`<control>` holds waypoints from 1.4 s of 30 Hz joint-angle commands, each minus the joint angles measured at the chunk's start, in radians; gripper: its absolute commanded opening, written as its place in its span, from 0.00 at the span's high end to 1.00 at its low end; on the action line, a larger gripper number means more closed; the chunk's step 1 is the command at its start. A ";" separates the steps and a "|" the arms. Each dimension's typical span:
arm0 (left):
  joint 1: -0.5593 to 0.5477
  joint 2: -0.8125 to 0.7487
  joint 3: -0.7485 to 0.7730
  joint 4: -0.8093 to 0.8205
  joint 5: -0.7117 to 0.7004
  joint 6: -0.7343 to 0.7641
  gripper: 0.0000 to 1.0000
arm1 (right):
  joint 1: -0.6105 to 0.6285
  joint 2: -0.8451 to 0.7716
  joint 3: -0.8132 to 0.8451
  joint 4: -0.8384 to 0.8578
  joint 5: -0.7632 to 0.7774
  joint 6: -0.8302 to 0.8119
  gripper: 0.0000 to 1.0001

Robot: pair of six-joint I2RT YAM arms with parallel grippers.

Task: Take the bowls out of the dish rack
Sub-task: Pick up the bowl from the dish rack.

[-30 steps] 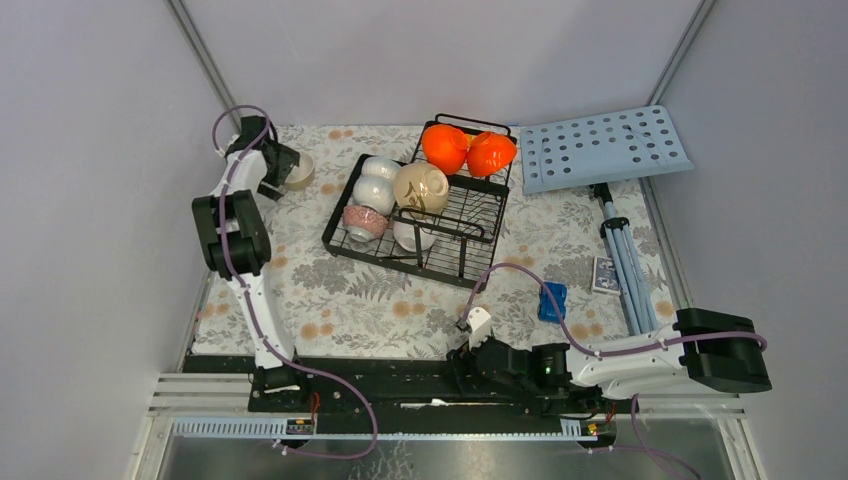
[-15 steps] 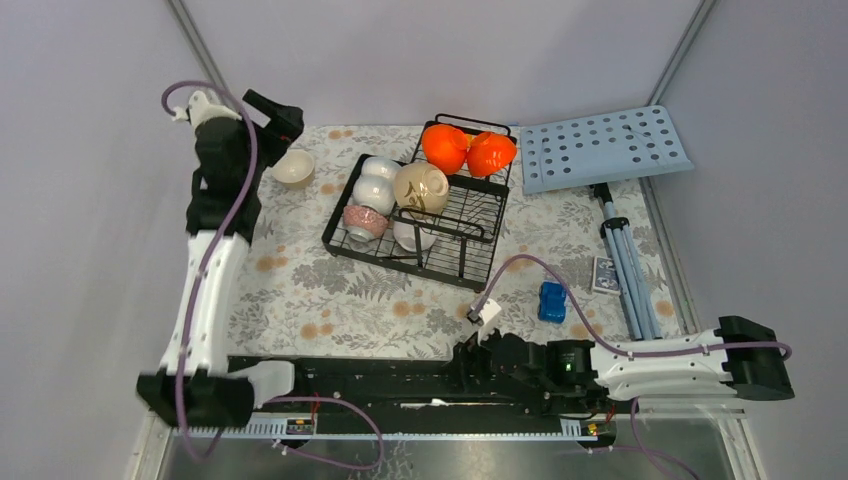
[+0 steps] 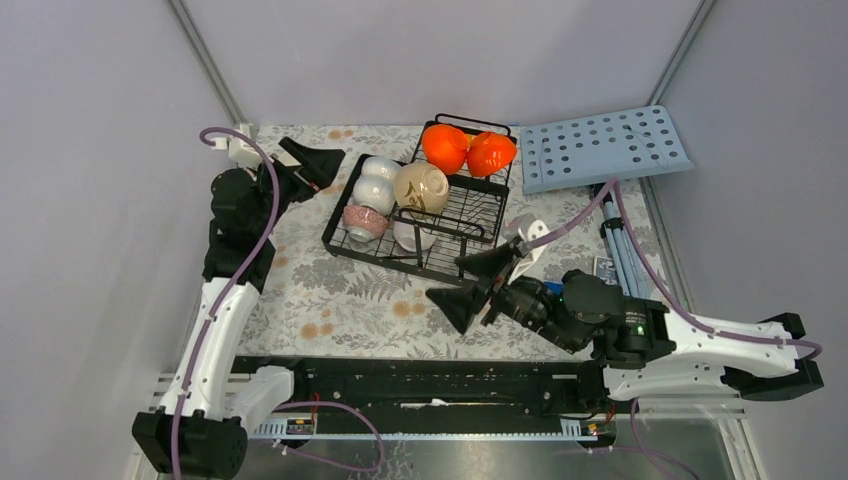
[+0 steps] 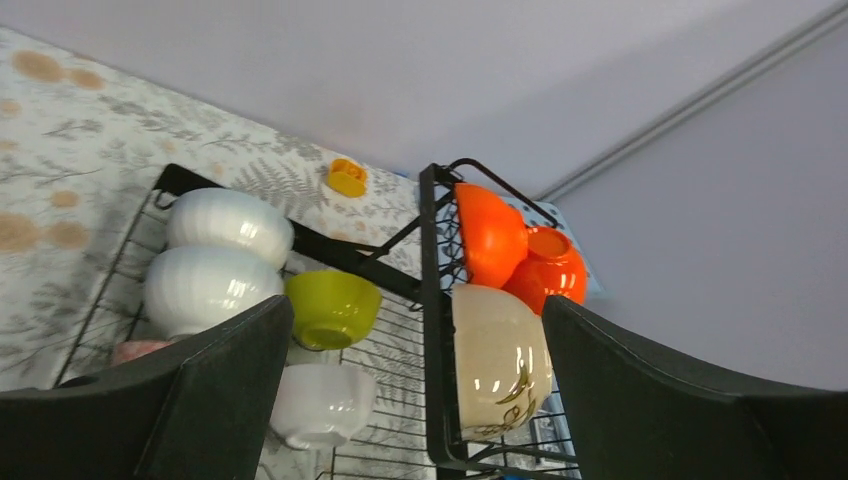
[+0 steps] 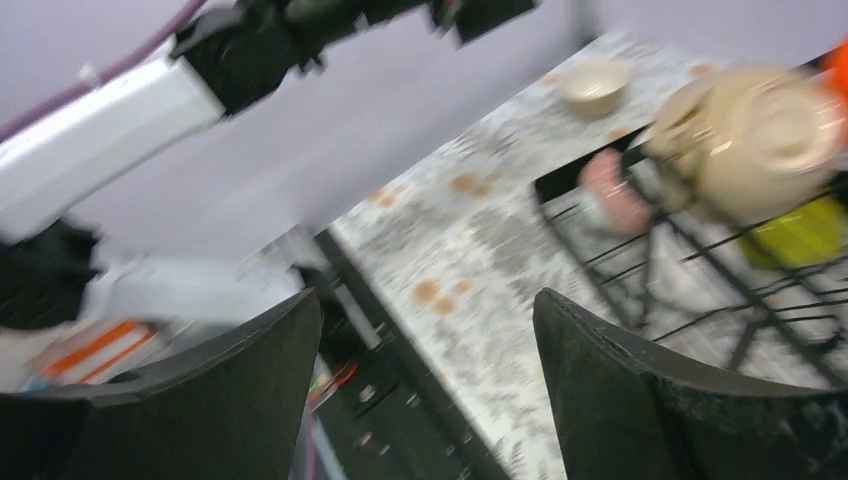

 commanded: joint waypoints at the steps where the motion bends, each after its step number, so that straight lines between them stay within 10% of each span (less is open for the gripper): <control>1: 0.001 0.054 -0.047 0.290 0.166 -0.095 0.01 | -0.022 0.097 0.122 0.047 0.346 -0.189 0.15; 9: 0.001 0.215 -0.031 0.567 0.360 -0.202 0.01 | -0.397 0.361 0.412 -0.114 0.001 0.038 0.23; 18: 0.030 0.291 -0.113 0.733 0.527 -0.276 0.01 | -0.743 0.361 0.199 0.138 -0.383 0.286 0.35; 42: -0.044 0.448 -0.112 0.778 0.698 -0.380 0.11 | -0.874 0.474 0.019 0.461 -0.590 0.452 0.37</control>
